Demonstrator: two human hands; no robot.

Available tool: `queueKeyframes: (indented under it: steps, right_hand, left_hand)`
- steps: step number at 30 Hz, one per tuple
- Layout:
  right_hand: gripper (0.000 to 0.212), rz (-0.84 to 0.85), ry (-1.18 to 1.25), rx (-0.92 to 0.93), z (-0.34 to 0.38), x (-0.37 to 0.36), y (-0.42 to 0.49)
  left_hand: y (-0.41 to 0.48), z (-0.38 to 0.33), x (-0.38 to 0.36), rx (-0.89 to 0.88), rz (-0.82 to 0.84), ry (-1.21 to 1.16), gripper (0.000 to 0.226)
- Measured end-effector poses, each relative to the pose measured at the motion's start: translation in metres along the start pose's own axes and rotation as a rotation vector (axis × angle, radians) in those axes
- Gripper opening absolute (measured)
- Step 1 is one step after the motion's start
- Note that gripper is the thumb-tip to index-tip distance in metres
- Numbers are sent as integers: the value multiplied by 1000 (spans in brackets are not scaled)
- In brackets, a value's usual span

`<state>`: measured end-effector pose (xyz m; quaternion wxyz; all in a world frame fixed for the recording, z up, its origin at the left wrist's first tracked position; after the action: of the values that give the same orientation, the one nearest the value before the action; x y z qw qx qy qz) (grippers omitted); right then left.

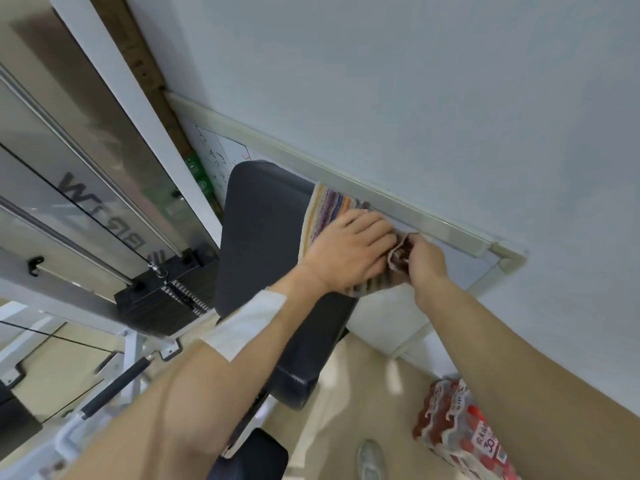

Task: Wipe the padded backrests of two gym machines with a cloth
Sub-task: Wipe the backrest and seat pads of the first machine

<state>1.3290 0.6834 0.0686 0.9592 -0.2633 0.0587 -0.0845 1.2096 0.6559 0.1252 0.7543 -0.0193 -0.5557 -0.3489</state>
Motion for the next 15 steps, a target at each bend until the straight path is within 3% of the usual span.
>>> queueKeyframes:
  steps: [2,6,8,15]
  right_hand:
    - [30,66,-106,107,10,-17,-3]
    - [39,127,-263,359,44,-55,-24]
    - [40,140,-336,423,48,-66,-28]
    - [31,139,-662,605,66,-102,-29]
  left_hand:
    - [-1,30,-1,16,20,-1,40]
    - [-17,125,-8,530,47,-26,37]
    - [-30,155,-13,680,54,-26,34]
    - [-42,183,-29,860,76,-141,36]
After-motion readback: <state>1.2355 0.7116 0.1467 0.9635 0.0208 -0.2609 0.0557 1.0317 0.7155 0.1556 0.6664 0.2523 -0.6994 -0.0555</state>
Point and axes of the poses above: each hand's wrist, its own y-axis towards the middle knuckle, its own x-axis out of the back of the hand, z = x × y, the point moved 8 cm from there along y, towards the middle knuckle, and after that the axes turned 14 degrees about y, right-handed, at the moved point
